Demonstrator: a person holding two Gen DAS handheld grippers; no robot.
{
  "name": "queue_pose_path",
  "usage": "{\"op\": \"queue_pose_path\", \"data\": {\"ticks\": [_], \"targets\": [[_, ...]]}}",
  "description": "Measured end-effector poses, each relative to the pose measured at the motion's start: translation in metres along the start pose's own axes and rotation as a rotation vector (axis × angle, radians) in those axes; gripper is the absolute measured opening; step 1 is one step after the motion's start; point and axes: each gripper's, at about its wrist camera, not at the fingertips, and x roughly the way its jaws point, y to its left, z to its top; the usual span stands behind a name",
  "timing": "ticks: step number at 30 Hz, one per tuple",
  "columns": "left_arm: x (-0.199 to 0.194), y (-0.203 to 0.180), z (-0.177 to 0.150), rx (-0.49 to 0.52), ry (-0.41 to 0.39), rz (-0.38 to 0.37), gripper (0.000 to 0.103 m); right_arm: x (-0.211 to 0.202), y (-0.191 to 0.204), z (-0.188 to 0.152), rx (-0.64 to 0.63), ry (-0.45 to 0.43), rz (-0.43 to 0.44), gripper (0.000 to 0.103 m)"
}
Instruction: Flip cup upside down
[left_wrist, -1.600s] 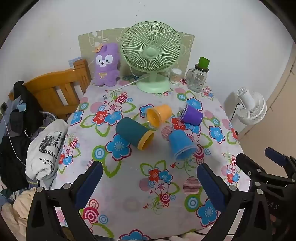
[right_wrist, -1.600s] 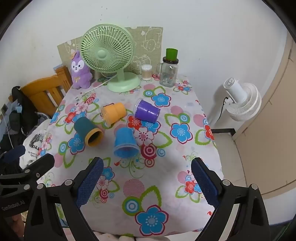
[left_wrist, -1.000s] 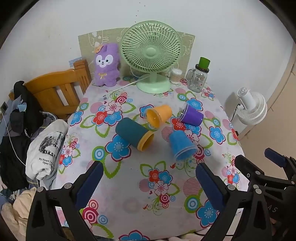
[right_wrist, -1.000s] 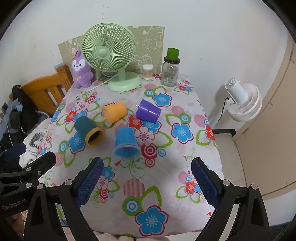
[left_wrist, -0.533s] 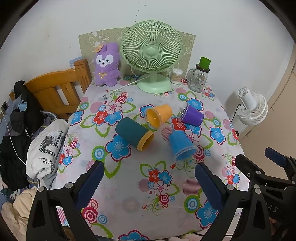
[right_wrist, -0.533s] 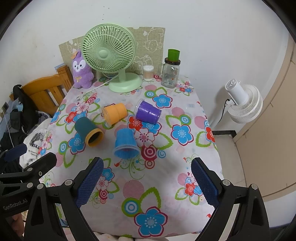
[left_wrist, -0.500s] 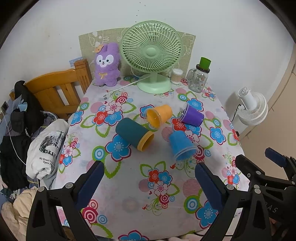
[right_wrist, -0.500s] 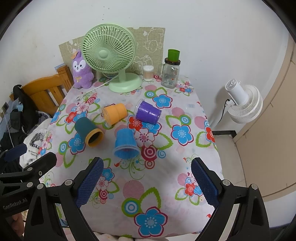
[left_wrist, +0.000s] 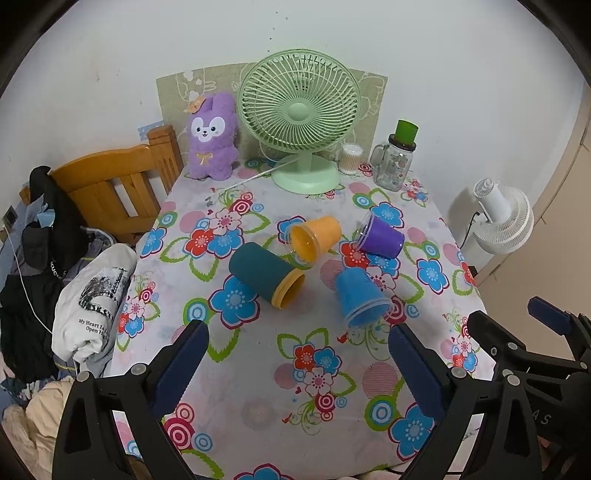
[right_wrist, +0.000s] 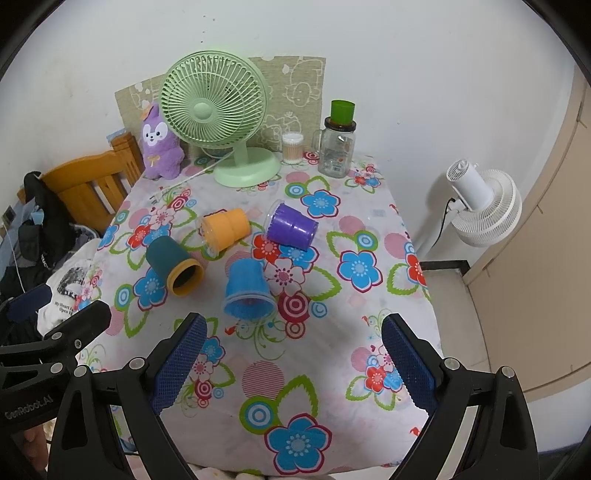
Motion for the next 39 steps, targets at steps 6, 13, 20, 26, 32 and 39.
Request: {"op": "queue_pose_path", "data": {"ticks": [6, 13, 20, 26, 32, 39], "targets": [[0.000, -0.001, -0.001, 0.003, -0.003, 0.008, 0.098, 0.000, -0.001, 0.002, 0.001, 0.002, -0.001, 0.097], [0.001, -0.001, 0.000, 0.006, -0.005, 0.008, 0.097, 0.000, 0.000, 0.001, 0.001, 0.001, -0.003, 0.097], [0.001, -0.002, 0.000, 0.007, -0.002, 0.007, 0.097, 0.001, 0.000, -0.001, 0.002, 0.005, -0.006, 0.097], [0.001, -0.002, -0.001, 0.011, -0.001, 0.007, 0.097, 0.002, 0.001, -0.002, -0.007, 0.004, -0.006, 0.097], [0.002, -0.002, 0.003, 0.022, 0.002, 0.007, 0.097, 0.003, 0.002, 0.001, -0.011, 0.006, -0.002, 0.097], [0.008, 0.000, 0.013, 0.047, 0.013, -0.001, 0.097, 0.009, 0.004, 0.010, -0.017, 0.029, 0.008, 0.097]]}}
